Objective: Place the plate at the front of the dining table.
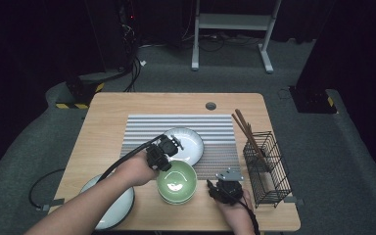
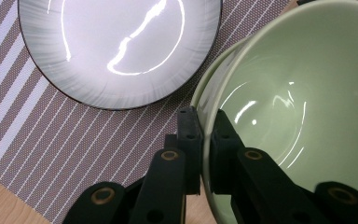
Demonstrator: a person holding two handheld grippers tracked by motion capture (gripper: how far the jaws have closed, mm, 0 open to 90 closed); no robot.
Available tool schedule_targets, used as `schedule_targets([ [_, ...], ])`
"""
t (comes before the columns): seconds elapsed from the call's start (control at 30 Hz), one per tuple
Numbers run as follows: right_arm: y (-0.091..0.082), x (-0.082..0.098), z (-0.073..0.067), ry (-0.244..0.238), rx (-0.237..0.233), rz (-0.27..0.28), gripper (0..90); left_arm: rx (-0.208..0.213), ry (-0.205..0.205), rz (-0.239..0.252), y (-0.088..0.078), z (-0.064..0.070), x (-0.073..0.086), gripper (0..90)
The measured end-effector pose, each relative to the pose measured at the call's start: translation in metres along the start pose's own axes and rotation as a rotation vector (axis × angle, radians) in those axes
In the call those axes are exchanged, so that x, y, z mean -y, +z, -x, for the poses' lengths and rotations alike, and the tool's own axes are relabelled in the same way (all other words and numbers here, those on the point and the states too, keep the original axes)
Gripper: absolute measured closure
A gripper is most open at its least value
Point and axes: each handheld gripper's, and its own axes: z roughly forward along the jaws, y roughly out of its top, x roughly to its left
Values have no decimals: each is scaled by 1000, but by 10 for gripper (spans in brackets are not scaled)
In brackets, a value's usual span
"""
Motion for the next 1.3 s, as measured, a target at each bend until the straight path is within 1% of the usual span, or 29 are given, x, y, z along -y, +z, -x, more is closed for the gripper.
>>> schedule_targets([
  [0.23,0,0,0,-2,1,1,432,-4,6,0,-3,1,0,851],
  [0.37,0,0,0,0,-1,-1,431,8,-4,6,-5,0,0,851],
  [0.47,0,0,0,1,-1,0,431,8,-6,4,-6,0,0,851],
  [0.63,0,0,0,-4,-2,2,431,29,-21,8,-7,-3,0,851],
  [0.83,1,0,0,0,-4,2,430,37,-30,15,-9,-5,1,850],
  [0.93,1,0,0,0,-4,2,430,61,-46,21,-10,-7,2,850],
  [1.07,1,0,0,0,-4,2,430,71,-53,28,-11,-8,3,850],
  [1.13,1,0,0,0,-5,2,430,80,-64,32,-11,-9,4,850],
  [1.3,0,0,0,0,-5,2,430,87,-69,34,-12,-11,5,850],
])
